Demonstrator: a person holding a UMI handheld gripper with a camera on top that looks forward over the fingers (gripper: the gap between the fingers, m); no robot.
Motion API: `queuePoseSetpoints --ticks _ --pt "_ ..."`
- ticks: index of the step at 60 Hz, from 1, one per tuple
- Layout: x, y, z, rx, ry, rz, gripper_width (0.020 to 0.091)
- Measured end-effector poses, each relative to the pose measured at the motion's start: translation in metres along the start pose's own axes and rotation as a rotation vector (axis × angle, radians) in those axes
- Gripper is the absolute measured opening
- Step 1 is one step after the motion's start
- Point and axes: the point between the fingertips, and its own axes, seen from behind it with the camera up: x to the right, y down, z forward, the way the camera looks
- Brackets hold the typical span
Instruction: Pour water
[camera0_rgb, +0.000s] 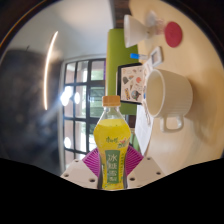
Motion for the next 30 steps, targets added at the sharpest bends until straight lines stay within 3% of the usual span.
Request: queuePoseSetpoints --ticks 7,15,22,30 --pt "-0.014 -0.017 -0.005 0.052 -0.061 0.268 0.0278" --pt "-0.041 -0.013 -0.014 0.037 -0.158 0.499 0.0284" --pt "-0.037 -0.010 -0.036 0.076 -0.138 0.565 0.0284" --pt "-0.037 -0.001 -0.038 0.053 -0.139 0.583 0.0284"
